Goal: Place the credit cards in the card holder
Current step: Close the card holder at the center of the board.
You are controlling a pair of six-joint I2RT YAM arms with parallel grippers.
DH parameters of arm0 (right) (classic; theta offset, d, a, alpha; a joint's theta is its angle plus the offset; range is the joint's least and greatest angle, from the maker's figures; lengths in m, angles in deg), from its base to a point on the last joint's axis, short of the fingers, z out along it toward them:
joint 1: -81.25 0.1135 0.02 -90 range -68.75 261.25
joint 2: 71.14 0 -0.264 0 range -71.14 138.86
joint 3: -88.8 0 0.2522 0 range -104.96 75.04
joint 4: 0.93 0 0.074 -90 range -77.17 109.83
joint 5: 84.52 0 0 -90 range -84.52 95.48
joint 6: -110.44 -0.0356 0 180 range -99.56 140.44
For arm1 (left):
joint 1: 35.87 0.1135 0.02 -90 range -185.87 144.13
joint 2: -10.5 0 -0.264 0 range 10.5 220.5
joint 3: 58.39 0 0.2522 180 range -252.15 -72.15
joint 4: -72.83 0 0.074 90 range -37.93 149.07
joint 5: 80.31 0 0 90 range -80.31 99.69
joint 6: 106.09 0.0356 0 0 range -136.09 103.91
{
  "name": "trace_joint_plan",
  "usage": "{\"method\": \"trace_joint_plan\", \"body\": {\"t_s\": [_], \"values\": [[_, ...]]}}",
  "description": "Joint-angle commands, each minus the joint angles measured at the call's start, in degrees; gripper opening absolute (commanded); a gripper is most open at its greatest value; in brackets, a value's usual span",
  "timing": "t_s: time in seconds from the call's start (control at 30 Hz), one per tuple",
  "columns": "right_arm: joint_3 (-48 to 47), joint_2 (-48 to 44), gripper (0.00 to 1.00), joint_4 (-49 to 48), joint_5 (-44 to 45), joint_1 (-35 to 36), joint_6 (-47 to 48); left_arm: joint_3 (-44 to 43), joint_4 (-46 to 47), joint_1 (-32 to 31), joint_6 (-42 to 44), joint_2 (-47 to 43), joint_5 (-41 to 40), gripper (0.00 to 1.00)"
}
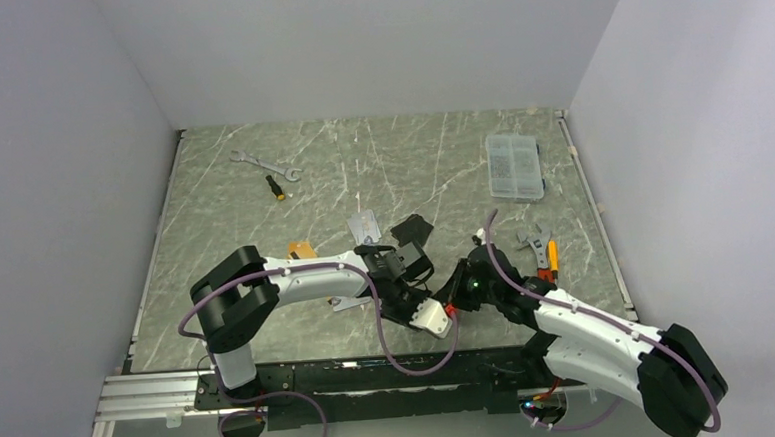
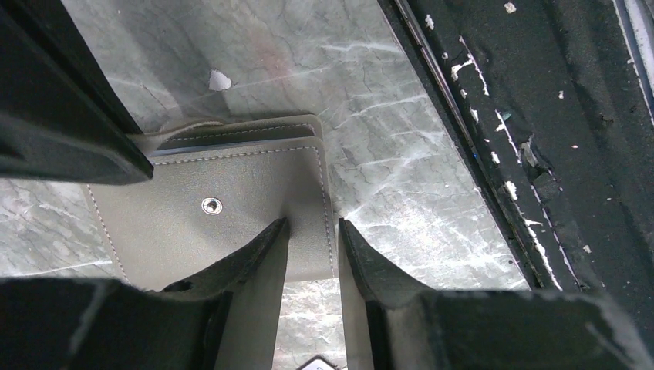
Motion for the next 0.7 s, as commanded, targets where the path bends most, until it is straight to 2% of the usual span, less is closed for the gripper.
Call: {"method": "trace_joint_plan", "body": {"t_s": [0.0,0.2,0.37,0.5,0.67], "values": [[-4.7,3.5,0.0,-4.1,-3.7,-0.1,2.9,1.3,-0.1,-1.5,0.3,2.1,0.7,0.36],[-8.0,12.6,0.0,-5.7,-6.8,-0.2,4.8,2.0,0.5,-1.8,-0.1,1.1,0.6,0.35],[-9.9,16.0,0.0,-5.1,-6.6,-0.1,5.3,2.0,0.5,-2.0,-0.1,0.5,0.5,0.35],[-12.0,17.0,0.17,-2.7,-6.0,-0.1,6.1,2.2,0.5,-2.1,-0.2,0.5,0.3,0.34],[-12.5,17.6,0.24,-1.7,-6.2,0.0,6.0,2.6,0.4,-2.1,-0.1,0.2,0.3,0.34]]}}
